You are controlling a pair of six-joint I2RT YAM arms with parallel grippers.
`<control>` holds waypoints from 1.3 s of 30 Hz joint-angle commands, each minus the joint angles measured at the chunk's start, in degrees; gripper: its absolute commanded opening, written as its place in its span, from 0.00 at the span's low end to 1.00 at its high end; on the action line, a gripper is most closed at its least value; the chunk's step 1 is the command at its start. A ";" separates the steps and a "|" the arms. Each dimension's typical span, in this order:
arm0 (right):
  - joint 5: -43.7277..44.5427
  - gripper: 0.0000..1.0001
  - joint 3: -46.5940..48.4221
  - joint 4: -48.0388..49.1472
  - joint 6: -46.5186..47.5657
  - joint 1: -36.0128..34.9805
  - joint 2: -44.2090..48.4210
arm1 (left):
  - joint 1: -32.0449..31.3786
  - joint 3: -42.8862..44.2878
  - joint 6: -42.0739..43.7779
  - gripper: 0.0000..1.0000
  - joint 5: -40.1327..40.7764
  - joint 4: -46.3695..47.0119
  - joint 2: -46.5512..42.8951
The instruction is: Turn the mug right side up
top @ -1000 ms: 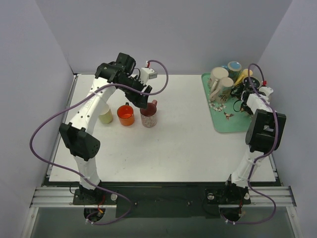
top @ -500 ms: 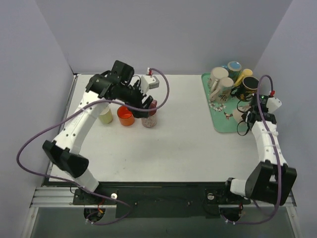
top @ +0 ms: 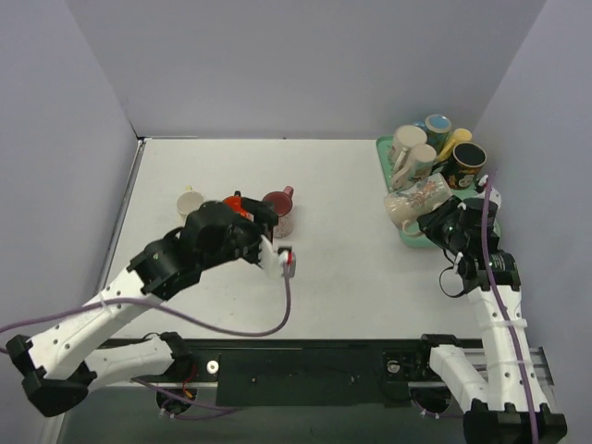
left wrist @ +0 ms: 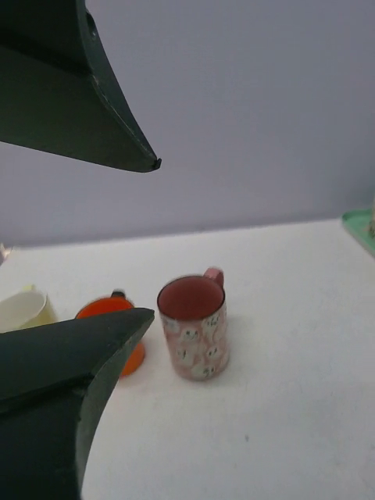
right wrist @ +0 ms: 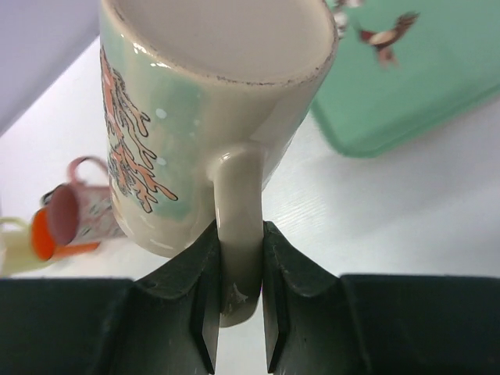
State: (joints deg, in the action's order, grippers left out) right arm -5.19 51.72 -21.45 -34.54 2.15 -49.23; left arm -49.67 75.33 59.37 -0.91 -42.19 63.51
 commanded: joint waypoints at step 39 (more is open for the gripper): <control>-10.45 0.00 1.89 28.04 -16.61 -37.31 2.39 | -9.74 -27.87 35.29 0.07 2.31 69.27 -1.37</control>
State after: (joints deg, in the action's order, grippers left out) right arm -15.00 50.00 -5.91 -51.05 -34.30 -46.26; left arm -59.20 41.98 96.82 -2.28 27.90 62.35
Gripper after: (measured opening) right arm 0.175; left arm 0.311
